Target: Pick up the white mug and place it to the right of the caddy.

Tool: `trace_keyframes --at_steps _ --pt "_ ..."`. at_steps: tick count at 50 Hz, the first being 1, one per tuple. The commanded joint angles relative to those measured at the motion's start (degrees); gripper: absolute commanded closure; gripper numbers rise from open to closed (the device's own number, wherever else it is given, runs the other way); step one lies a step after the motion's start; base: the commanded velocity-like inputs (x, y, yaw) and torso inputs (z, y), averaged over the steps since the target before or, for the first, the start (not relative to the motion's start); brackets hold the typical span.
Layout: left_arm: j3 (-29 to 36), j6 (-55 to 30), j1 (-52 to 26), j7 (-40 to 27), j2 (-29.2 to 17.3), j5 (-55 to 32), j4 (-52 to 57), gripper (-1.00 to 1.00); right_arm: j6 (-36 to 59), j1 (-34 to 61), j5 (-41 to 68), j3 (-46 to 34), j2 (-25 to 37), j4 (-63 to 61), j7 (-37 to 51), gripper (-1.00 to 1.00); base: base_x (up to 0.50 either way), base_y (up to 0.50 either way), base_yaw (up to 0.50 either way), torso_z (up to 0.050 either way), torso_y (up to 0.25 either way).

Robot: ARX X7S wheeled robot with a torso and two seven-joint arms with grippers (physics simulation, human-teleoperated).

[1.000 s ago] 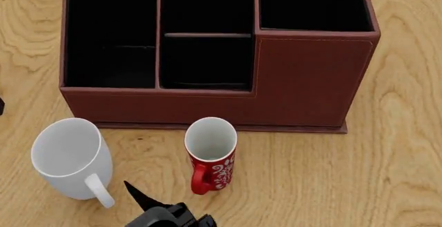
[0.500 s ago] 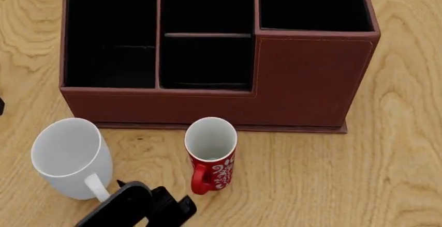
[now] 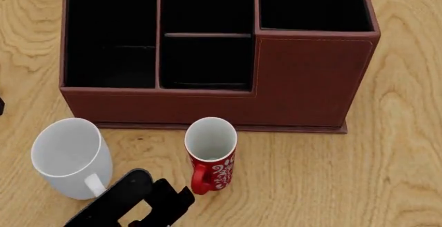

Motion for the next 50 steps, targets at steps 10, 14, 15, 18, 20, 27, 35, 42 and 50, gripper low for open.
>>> trace_keyframes --at_steps 10,14,15,18,20,27,35,42,50 --pt "0.05 -0.19 0.20 -0.61 -0.59 -0.23 0.38 -1.00 -4.26 2.63 2.60 0.09 -0.16 8.97 -1.93 -1.00 0.00 0.00 0.00 0.000 0.000" --pt "0.10 -0.25 0.30 -0.79 -0.62 -0.28 0.40 -1.00 -4.38 3.44 3.86 1.10 -0.55 10.75 -2.64 -1.00 0.00 0.00 0.00 0.000 0.000" --pt "0.14 -0.16 0.50 -0.82 -0.61 -0.20 0.43 -1.00 -4.43 4.00 3.76 0.90 -0.49 11.07 -2.68 -1.00 0.00 0.00 0.00 0.000 0.000" --pt "0.49 0.52 1.00 -0.66 -0.50 0.34 0.04 -1.00 -4.34 4.65 4.63 1.48 -0.77 12.28 -3.07 -1.00 0.00 0.00 0.00 0.000 0.000" --pt "0.37 0.58 1.12 -0.70 -0.51 0.29 0.00 -1.00 -4.76 4.87 4.86 1.30 -0.78 12.99 -3.20 -1.00 0.00 0.00 0.00 0.000 0.000" --pt "0.80 0.84 1.17 -0.71 -0.45 0.41 -0.38 -1.00 -5.74 5.70 6.48 1.61 -1.21 16.19 -4.01 -1.00 0.00 0.00 0.00 0.000 0.000" --pt "1.70 1.04 0.98 -0.76 -0.25 0.57 -0.89 -1.00 -6.45 7.67 6.92 0.49 -1.53 19.06 -4.24 -1.00 0.00 0.00 0.00 0.000 0.000" --pt "2.17 0.86 0.54 -0.90 -0.30 0.44 -0.98 -1.00 -7.16 9.80 8.14 0.39 -2.34 22.50 -4.66 -1.00 0.00 0.00 0.00 0.000 0.000" --pt "2.80 0.78 0.02 -1.00 -0.31 0.46 -1.31 -1.00 -9.49 11.53 9.00 -0.76 -2.60 27.04 -4.48 -1.00 0.00 0.00 0.00 0.000 0.000"
